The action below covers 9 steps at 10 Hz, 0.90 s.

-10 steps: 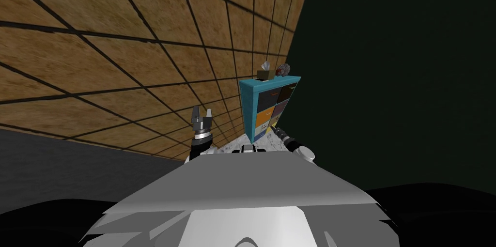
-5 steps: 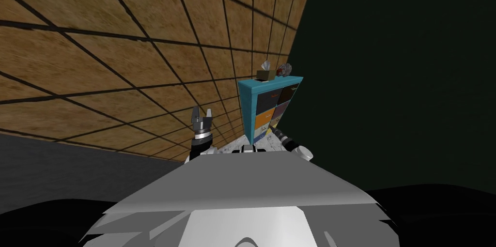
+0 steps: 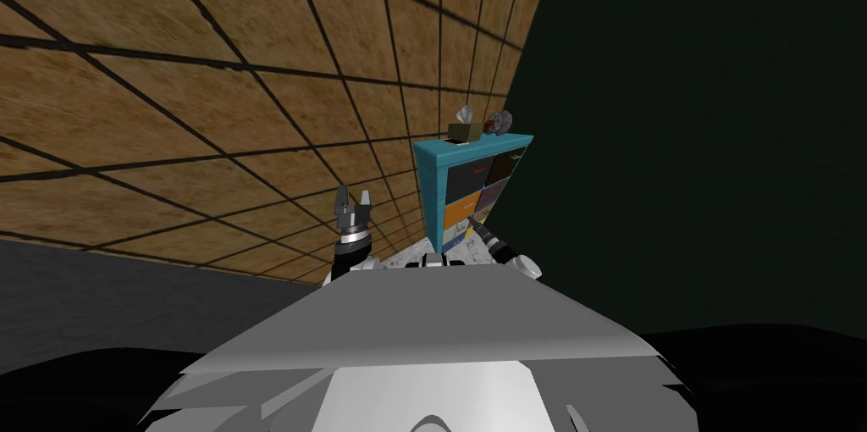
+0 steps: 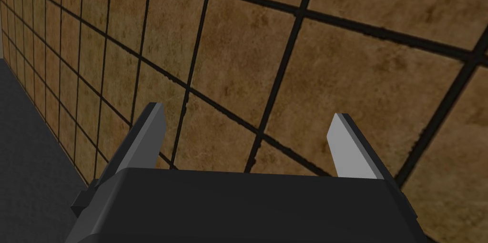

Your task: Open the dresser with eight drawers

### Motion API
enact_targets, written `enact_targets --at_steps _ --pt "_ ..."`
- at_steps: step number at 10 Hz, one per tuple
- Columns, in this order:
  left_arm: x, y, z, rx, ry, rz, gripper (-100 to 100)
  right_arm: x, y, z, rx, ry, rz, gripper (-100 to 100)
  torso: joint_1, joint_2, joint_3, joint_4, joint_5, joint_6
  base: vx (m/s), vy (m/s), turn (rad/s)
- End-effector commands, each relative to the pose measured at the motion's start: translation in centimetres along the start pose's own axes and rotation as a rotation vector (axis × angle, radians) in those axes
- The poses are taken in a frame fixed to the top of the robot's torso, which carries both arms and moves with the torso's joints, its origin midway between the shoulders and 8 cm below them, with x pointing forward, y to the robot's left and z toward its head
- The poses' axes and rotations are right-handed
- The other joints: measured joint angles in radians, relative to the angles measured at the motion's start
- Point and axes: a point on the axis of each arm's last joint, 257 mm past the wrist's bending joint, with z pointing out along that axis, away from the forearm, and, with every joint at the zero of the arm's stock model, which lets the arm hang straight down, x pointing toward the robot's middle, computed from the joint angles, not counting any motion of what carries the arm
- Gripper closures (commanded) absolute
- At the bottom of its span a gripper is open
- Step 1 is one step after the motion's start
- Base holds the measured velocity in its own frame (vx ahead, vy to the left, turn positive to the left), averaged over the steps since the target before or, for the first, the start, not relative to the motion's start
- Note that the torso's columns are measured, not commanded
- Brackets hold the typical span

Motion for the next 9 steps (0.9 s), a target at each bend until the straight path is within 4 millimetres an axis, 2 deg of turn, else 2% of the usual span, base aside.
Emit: enact_targets --at_steps 1,6,8,9 --pt "0.0 0.0 0.0 0.0 0.0 0.0 0 -0.4 -1.5 0.7 0.061 0.026 0.108 -100 0.001 0.001 0.0 0.0 0.0 0.0 0.036 -0.04 0.027" --pt "0.0 0.0 0.0 0.0 0.0 0.0 0 -1.7 -5.6 2.7 0.186 0.11 0.349 -100 0.001 0.001 0.0 0.0 0.0 0.0 0.043 -0.044 0.03" --pt "0.0 0.0 0.0 0.0 0.0 0.0 0 -1.8 -5.8 2.7 0.188 0.113 0.353 -100 0.002 0.002 0.001 0.001 0.001 0.0 0.011 -0.01 0.004" --pt "0.0 0.0 0.0 0.0 0.0 0.0 0 -1.0 -6.0 3.0 0.186 0.122 0.357 -100 0.002 0.002 0.001 0.001 0.001 0.0 0.05 0.029 0.07"
